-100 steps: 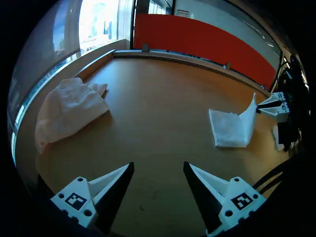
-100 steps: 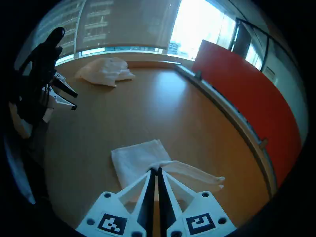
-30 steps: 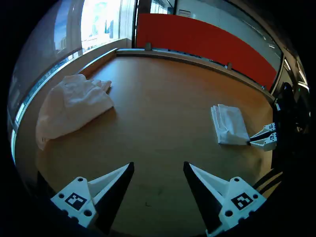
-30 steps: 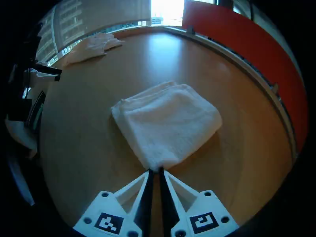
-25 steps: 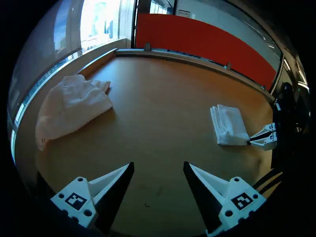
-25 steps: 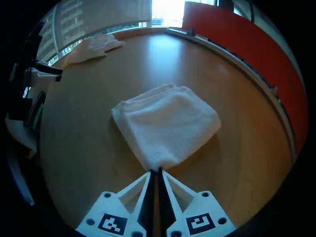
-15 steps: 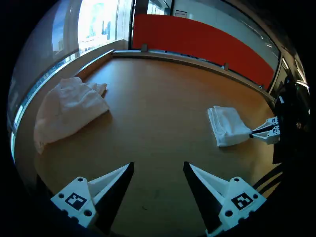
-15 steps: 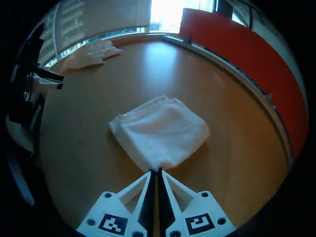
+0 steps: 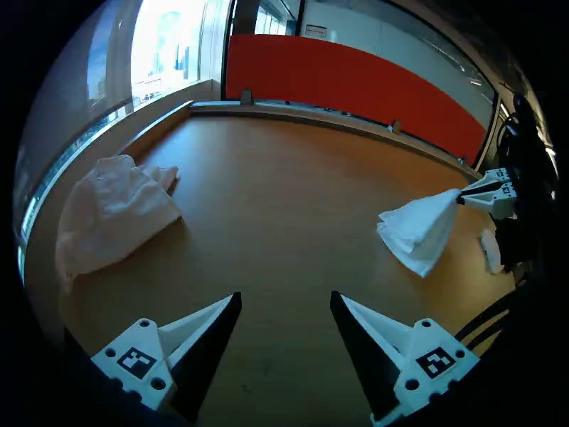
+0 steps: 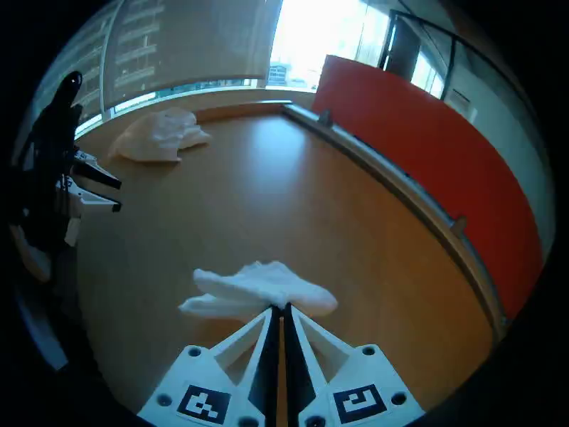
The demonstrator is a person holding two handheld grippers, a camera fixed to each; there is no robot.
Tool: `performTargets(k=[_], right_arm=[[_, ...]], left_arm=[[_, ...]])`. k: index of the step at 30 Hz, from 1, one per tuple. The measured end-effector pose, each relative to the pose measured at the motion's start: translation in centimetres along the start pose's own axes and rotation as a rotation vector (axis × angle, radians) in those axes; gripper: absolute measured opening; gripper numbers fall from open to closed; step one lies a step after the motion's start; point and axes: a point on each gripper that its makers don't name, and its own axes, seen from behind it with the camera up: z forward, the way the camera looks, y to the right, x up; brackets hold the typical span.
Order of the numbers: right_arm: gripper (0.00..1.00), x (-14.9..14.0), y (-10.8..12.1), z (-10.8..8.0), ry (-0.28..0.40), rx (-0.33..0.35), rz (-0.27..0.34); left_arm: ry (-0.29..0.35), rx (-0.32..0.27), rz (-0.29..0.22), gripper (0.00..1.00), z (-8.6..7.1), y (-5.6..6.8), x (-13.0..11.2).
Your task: Fold towel
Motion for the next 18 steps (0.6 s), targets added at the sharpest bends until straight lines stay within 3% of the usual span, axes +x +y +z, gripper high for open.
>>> performTargets(k=[9,18], right_arm=[[0.04,3.5,2.0,-3.1,0.060,-0.040,0.011],[0.04,2.9,3.5,-4.5,0.063,-0.076,0.041]], left_arm=[[0.013,-0.023,0.005,0.92,0.3,1.0,0.9],[0.013,-0.035,0.017,0.92,0.4,1.5,1.0]])
